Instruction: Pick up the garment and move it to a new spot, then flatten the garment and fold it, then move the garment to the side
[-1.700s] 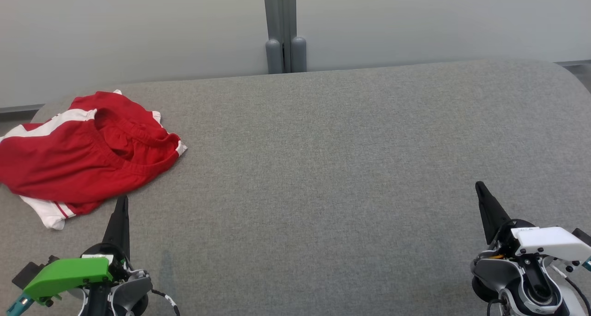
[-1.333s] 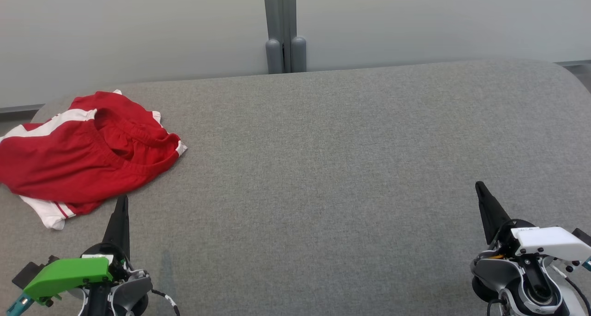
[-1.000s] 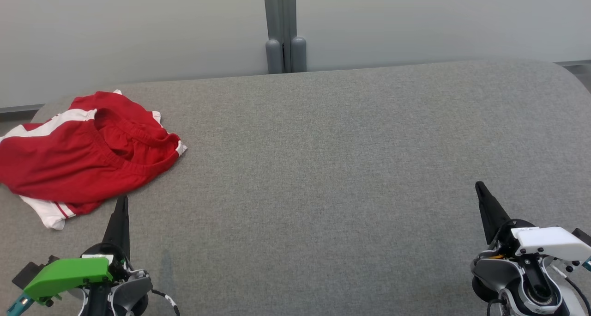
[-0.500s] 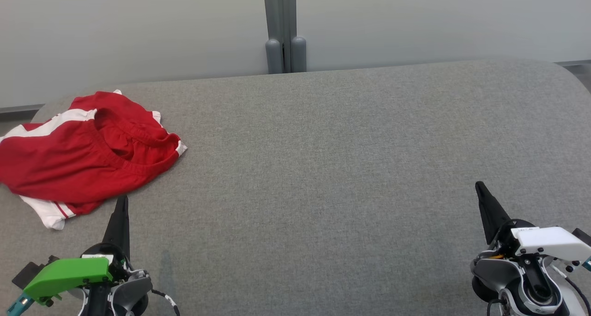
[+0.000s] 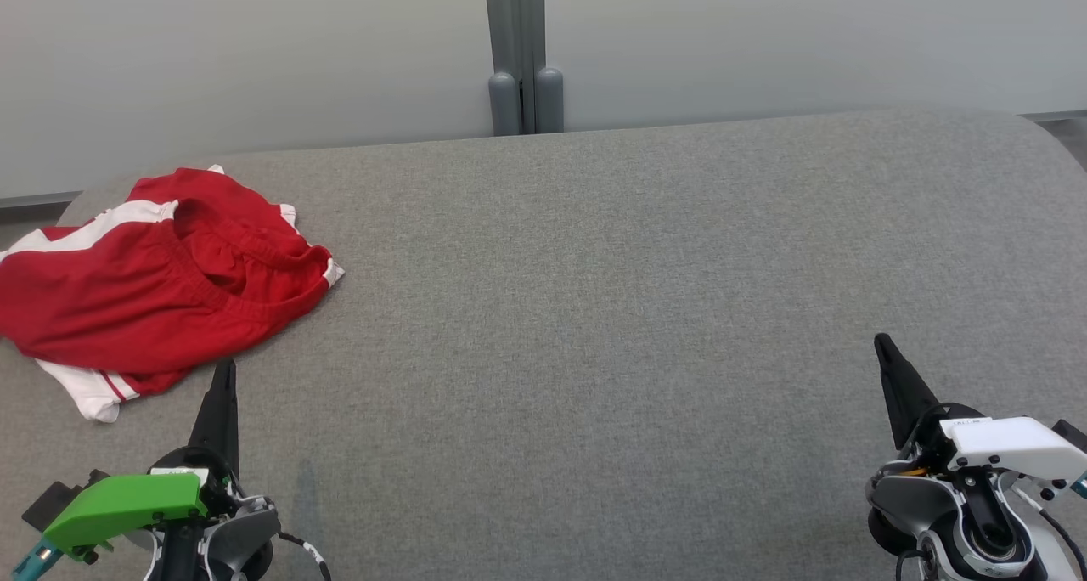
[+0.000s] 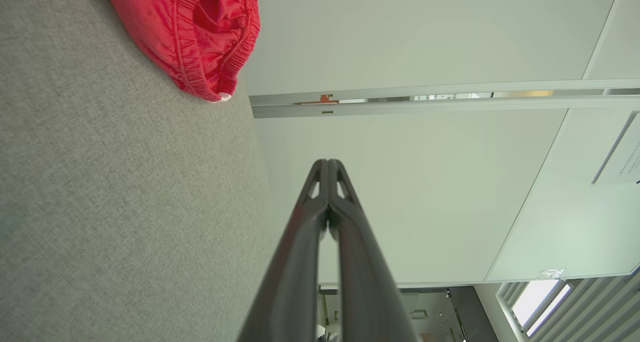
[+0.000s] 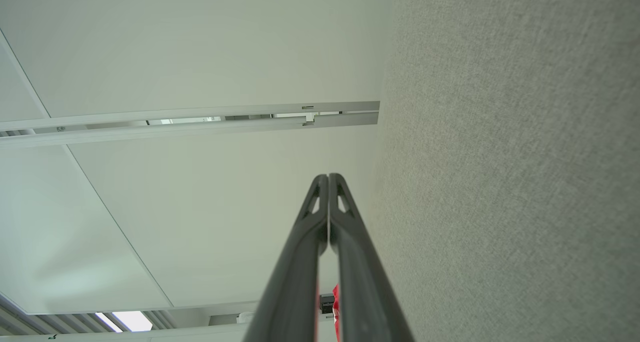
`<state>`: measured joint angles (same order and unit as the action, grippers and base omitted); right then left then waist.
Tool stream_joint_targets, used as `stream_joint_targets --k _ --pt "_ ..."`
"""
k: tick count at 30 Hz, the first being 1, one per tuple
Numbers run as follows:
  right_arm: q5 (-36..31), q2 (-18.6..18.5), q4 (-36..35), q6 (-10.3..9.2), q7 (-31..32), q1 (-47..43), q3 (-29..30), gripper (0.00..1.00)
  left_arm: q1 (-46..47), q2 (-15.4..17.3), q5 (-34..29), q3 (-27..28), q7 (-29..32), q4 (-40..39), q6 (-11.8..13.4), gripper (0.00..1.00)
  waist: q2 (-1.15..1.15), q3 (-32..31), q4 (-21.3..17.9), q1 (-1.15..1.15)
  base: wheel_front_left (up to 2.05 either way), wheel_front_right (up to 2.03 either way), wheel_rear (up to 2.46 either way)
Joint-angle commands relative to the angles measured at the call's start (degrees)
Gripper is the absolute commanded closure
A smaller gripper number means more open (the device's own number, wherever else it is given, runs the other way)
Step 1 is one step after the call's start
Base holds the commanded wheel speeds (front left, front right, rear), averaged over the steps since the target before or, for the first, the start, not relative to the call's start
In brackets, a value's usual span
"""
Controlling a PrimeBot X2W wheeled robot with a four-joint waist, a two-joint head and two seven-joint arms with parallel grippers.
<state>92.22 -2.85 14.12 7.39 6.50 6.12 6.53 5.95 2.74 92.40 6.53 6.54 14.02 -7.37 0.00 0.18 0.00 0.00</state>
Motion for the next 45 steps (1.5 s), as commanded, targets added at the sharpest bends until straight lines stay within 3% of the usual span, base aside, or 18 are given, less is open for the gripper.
stream_joint_targets --k 1,22,23,33,45 --pt "0.40 -0.05 -0.24 0.24 0.17 0.27 0.04 1.00 0.68 0.20 -0.03 0.08 0.11 -0.07 -0.33 1.00 0.00 0.00 0.00 0.00 0.00 0.00 0.00" --pt "0.40 -0.05 -0.24 0.24 0.17 0.27 0.04 1.00 0.68 0.20 -0.03 0.08 0.11 -0.07 -0.33 1.00 0.00 0.00 0.00 0.00 0.00 0.00 0.00" --pt "0.00 0.00 0.01 0.00 0.00 0.00 0.00 0.00 0.00 0.00 0.00 0.00 0.00 0.01 0.00 0.00 0.00 0.00 0.00 0.00 0.00 0.00 0.00" --pt "-1.59 0.44 0.36 -0.30 -1.89 -1.54 -0.99 0.00 -1.46 -0.39 -1.21 -0.89 -1.91 0.61 0.10 0.00 0.00 0.06 0.08 0.00 0.00 0.00 0.00" --pt "-10.18 0.33 -2.29 -0.22 -5.14 -1.67 -2.63 0.00 -1.46 -0.27 -9.70 -1.37 -5.17 -1.71 0.05 0.00 0.00 0.09 0.27 0.00 0.00 0.00 0.00"
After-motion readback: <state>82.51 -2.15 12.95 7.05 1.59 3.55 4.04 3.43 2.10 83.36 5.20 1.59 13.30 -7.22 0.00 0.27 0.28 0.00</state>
